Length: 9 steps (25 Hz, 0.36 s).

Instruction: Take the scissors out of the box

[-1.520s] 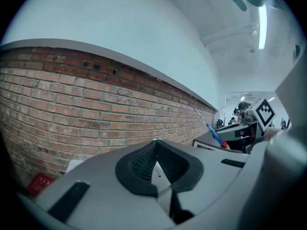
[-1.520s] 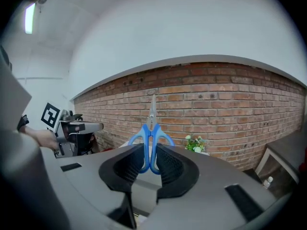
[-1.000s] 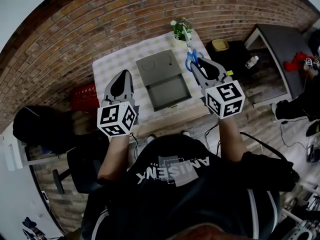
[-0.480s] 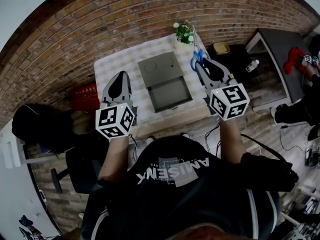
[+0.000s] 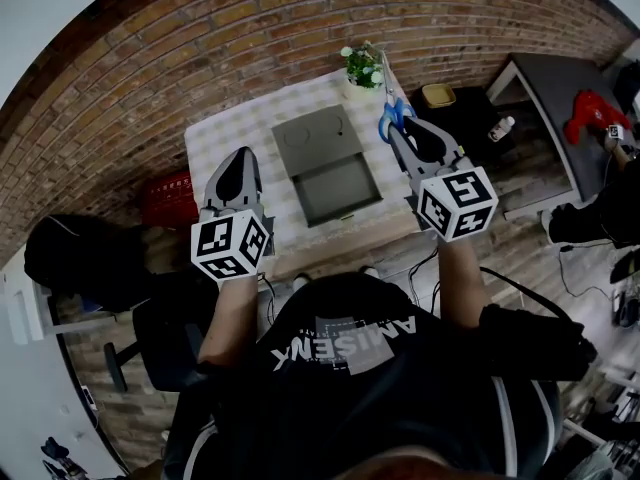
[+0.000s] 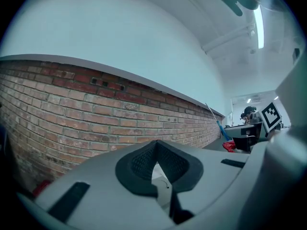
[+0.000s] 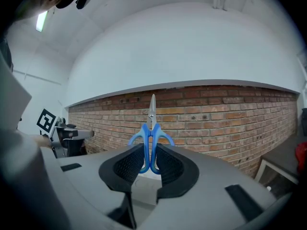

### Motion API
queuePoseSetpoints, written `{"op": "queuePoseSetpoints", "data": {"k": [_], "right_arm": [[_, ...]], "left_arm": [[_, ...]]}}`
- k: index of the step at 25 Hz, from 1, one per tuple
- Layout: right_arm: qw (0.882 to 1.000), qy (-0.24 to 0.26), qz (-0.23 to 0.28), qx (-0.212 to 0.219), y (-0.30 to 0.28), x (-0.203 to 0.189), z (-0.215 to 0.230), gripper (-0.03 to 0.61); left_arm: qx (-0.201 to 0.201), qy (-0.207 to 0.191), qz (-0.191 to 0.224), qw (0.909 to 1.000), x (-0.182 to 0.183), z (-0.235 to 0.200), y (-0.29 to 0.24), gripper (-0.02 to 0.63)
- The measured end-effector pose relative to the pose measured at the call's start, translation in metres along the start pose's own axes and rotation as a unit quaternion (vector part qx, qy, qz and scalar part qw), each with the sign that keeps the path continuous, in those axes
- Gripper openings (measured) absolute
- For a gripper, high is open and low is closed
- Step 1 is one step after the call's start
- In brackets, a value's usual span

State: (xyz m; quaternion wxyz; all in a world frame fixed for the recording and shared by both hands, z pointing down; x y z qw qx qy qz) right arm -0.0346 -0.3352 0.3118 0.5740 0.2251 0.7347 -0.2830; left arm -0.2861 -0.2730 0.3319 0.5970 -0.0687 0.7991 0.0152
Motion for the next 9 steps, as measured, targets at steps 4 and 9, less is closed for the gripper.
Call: {"op": "queuePoseSetpoints", "data": {"k": [4, 9], "right_arm": [[1.000, -0.007, 0.000, 0.001, 0.0007, -0.0021, -0.0005, 0.112], [1.000, -0.005, -0.001, 0.000, 0.0029, -0.0038, 0.0009, 0.112]], "left_arm": [[-0.005, -0.002, 0.001, 1.0000, 0.0008, 0.0031, 0.0008, 0.012], [-0.007, -0.002, 0.003, 1.0000, -0.0004, 0.0062, 0.0023, 0.012]]}}
Point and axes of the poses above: the fingertips, and each gripper's own axes: y backward along the fingers, z to its right, x out of its top, the point moved 1 cm from there along y, backward along the fingers, and after that the axes turned 10 degrees about y, right-handed, at the moved point
